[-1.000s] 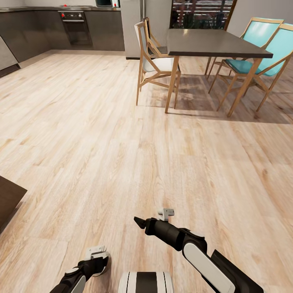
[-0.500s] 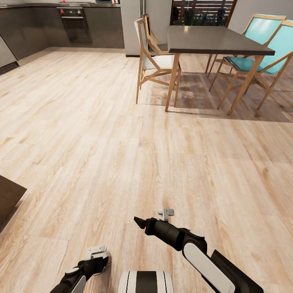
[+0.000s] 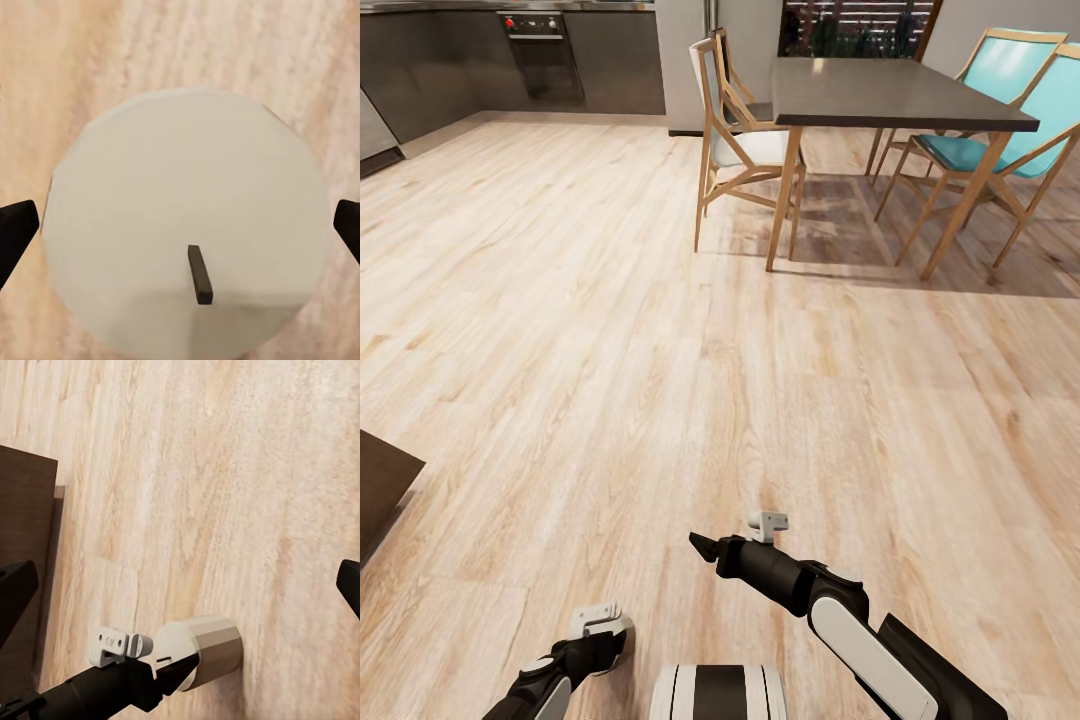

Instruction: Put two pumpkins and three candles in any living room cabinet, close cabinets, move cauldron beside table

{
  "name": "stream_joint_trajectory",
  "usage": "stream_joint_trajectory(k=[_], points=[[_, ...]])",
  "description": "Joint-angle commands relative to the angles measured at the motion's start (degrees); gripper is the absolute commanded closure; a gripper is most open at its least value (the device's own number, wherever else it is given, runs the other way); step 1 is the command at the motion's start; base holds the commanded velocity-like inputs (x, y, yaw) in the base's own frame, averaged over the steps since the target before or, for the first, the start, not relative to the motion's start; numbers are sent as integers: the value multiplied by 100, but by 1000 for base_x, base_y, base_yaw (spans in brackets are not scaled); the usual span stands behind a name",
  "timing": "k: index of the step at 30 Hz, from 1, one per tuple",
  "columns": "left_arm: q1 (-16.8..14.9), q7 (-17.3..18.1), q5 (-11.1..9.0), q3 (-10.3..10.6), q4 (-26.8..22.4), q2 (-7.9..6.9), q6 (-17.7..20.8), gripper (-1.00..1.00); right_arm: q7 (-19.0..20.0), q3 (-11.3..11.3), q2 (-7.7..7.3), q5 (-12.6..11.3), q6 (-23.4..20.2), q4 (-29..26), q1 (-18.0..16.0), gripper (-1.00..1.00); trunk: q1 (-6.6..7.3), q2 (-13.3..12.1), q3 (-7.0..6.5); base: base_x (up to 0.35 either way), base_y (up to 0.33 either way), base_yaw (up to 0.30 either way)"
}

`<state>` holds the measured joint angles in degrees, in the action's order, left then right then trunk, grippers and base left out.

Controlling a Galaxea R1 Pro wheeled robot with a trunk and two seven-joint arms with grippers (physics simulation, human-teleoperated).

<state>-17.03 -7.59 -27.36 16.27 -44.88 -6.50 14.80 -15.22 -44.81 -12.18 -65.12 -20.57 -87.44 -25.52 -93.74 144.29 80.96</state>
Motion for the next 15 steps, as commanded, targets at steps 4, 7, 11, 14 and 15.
stream_joint_trajectory(k=[4, 7, 11, 14, 15], points=[[-1, -58, -50, 26, -12, -9, 15, 100, -51, -10, -4, -54, 1, -10, -6, -100, 1, 2, 4, 0, 0, 0], [-2, -58, -50, 25, -12, -9, 15, 100, -51, -10, -4, -54, 1, -10, -6, -100, 1, 2, 4, 0, 0, 0], [-2, -58, -50, 21, -12, -9, 15, 100, -51, -10, -4, -54, 1, -10, -6, -100, 1, 2, 4, 0, 0, 0], [-2, -58, -50, 17, -12, -9, 16, 100, -51, -10, -3, -54, 1, -10, -6, -100, 1, 2, 4, 0, 0, 0], [-2, -58, -50, 17, -13, -9, 17, 100, -51, -10, -4, -54, 1, -10, -6, -100, 1, 2, 4, 0, 0, 0]])
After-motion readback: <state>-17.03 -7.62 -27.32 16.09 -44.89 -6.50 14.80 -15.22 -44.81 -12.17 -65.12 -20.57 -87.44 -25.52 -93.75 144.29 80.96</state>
